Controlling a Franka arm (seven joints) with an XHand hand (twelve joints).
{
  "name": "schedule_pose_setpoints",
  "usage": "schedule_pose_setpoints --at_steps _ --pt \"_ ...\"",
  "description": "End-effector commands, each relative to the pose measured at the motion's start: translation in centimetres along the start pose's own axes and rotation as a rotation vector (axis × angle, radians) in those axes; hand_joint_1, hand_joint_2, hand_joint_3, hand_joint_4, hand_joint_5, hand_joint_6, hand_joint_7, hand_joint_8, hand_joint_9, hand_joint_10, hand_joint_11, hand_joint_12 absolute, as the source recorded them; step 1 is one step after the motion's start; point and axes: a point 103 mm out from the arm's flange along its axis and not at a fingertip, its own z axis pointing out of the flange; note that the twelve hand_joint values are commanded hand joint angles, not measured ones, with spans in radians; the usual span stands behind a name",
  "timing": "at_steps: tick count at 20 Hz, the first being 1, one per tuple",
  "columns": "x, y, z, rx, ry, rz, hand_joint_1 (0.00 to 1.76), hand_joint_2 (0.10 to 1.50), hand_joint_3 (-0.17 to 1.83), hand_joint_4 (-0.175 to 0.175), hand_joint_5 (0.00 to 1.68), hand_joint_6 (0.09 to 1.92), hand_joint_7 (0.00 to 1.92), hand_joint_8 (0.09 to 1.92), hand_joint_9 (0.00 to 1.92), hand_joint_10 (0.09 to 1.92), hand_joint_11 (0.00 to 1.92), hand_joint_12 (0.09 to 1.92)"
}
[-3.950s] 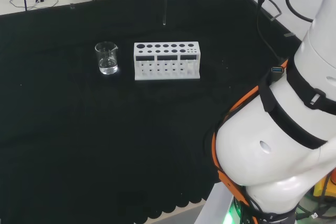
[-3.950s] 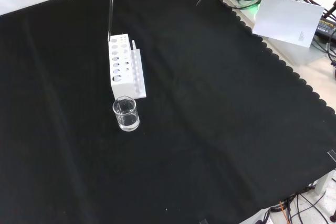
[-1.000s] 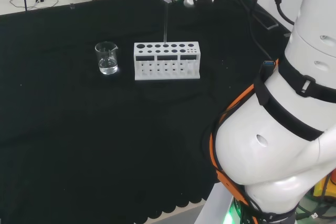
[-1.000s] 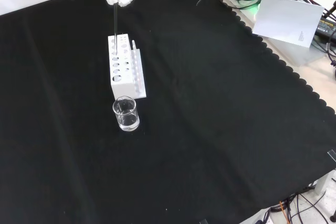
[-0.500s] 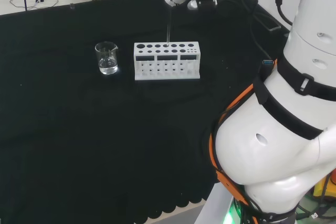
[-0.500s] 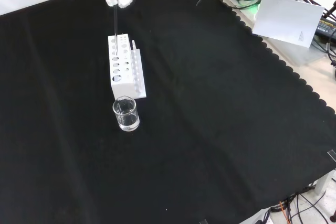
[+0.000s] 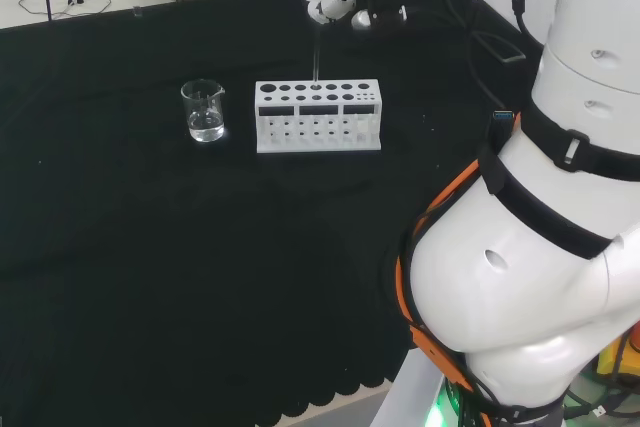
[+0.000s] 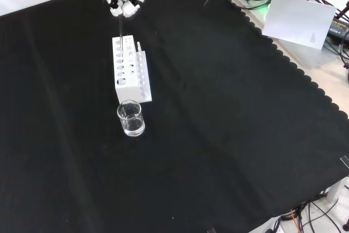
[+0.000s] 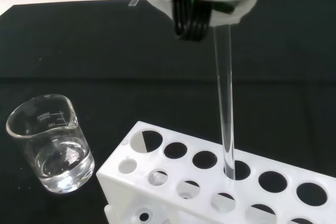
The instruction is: Put the glass rod back on the white test tube rack.
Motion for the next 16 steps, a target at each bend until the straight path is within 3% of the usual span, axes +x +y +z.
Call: schedule_pose_setpoints --at_steps 1,16 --pt "-0.6 0.9 1.3 0.02 -0.011 -0.019 1.32 0.69 0.62 -0.175 1.22 0.46 1.31 0.87 1.76 0.64 1.26 0.74" --pt "-1.5 2.0 3.9 0.079 -0.001 0.012 1.32 0.69 0.62 -0.175 1.22 0.46 1.31 0.87 1.76 0.64 1.26 0.74"
